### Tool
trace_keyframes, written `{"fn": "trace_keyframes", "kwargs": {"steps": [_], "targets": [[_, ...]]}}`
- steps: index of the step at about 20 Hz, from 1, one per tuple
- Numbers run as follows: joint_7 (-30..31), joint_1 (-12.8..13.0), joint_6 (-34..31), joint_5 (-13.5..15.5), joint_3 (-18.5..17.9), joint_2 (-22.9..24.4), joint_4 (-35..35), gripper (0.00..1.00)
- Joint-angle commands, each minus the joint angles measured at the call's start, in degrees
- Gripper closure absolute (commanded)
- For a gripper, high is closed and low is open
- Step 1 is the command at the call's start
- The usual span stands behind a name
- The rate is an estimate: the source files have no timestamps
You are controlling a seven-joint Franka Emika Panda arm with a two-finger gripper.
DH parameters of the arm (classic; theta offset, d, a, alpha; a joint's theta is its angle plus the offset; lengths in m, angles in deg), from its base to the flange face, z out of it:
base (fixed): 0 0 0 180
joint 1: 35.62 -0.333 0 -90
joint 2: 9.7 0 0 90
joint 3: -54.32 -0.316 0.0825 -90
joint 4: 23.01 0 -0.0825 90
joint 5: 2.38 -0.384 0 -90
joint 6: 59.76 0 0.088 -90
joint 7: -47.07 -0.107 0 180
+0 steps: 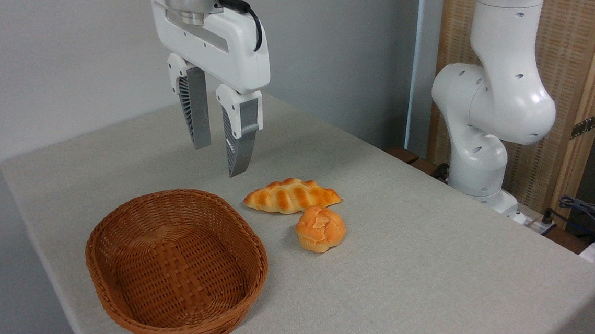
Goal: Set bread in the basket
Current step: 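Move the open gripper over the round orange bun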
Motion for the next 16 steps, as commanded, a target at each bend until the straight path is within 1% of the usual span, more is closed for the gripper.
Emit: {"fn": "trace_keyframes", "kwargs": {"steps": [1, 12, 14, 16], "targets": [[0.87, 0.47, -1.74, -0.09, -0.15, 1.30, -0.89, 0.00], [0.35, 0.21, -1.84, -0.09, -0.23, 1.04, -1.07, 0.00], [0.26, 0.21, -1.67, -0.09, -0.15, 1.56, -2.03, 0.00], [0.00, 0.21, -1.05, -0.09, -0.15, 3.75, -4.83, 0.00]]}}
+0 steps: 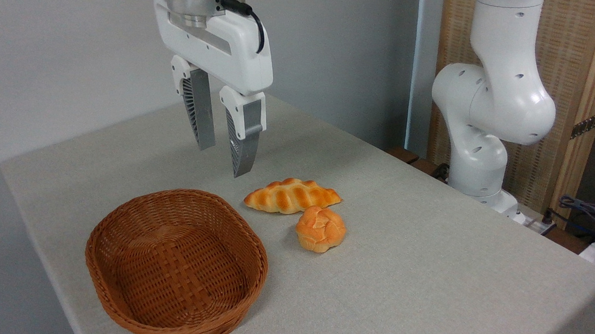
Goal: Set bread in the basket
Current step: 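Move the open gripper over the round orange bun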
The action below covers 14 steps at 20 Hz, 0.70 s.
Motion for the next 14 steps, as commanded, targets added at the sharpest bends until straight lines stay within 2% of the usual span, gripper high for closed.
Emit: {"fn": "trace_keyframes", "kwargs": {"steps": [1, 4, 7, 10, 14], "targets": [[-0.35, 0.10, -0.03, -0.09, -0.15, 4.49, -5.49, 0.00], [-1.58, 0.10, 1.45, 0.00, -0.15, 8.09, -10.32, 0.00], [-2.90, 0.36, 4.26, 0.17, 0.20, 12.93, -17.96, 0.00], [-2.90, 0.45, 6.03, 0.70, 2.05, 17.23, -24.91, 0.00], [-2.90, 3.08, 13.39, 2.37, 2.14, 22.51, -35.28, 0.00]]}}
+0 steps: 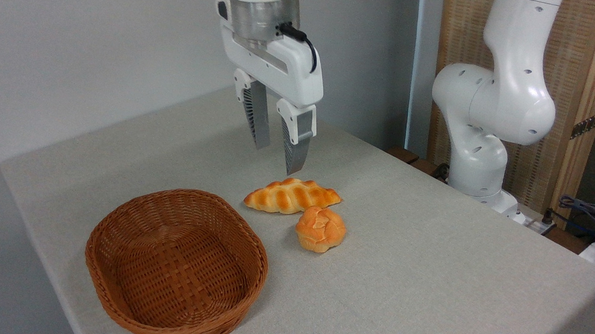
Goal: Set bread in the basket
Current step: 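Move the open gripper over the round orange bun, then lower the gripper around the round orange bun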
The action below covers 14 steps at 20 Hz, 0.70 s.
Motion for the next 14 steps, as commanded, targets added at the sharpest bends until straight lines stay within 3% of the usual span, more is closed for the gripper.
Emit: {"fn": "trace_keyframes", "kwargs": {"steps": [1, 4, 7, 14], "targets": [[-0.60, 2.67, 8.35, 1.32, -0.24, 6.50, -11.52, 0.00], [-1.91, 2.85, 9.94, 0.18, -0.33, 6.86, -15.22, 0.00], [-4.81, 2.67, 11.96, -5.35, -0.85, 6.51, -18.21, 0.00], [-4.91, 2.41, 15.12, -9.40, -1.12, 4.57, -21.11, 0.00]]}}
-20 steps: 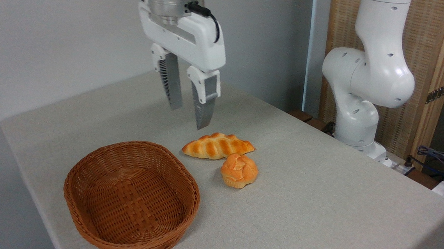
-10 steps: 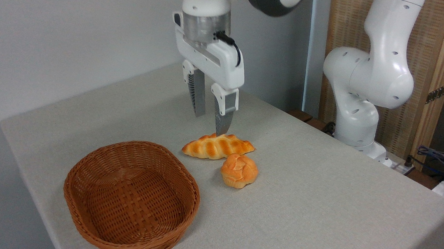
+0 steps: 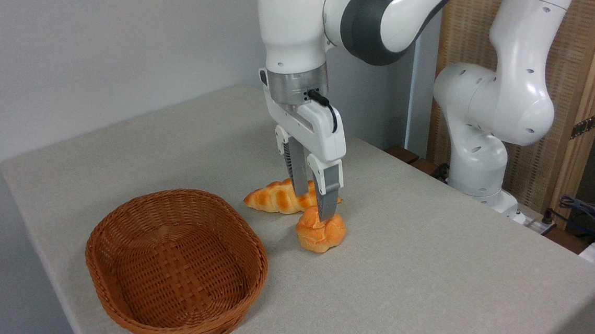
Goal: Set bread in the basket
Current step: 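Lower the gripper around the round orange bun, then close the gripper fingers on the round orange bun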
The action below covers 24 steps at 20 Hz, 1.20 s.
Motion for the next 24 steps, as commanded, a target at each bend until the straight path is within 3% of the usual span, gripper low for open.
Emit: {"fn": "trace_keyframes", "kwargs": {"steps": [1, 5, 10, 12, 15, 17, 19, 24], "targets": [[-0.96, 0.20, 3.21, -2.08, -0.62, -0.45, -1.96, 0.00], [-0.96, 0.11, 3.74, -4.01, -0.62, -0.97, -2.66, 0.00], [-0.96, 0.11, 3.83, -4.45, -0.62, -1.85, -2.84, 0.00], [-0.96, 0.11, 4.70, -6.38, -0.62, -2.12, -3.62, 0.00], [-0.88, 0.11, 6.90, -6.39, -0.62, -2.29, -5.03, 0.00], [-0.61, 0.11, 7.08, -6.39, -0.62, -2.29, -4.95, 0.29], [-0.61, 0.11, 7.08, -6.39, -0.62, -2.38, -4.95, 0.47], [-0.61, 0.11, 7.08, -6.39, -0.70, -2.47, -4.95, 0.53]]}}
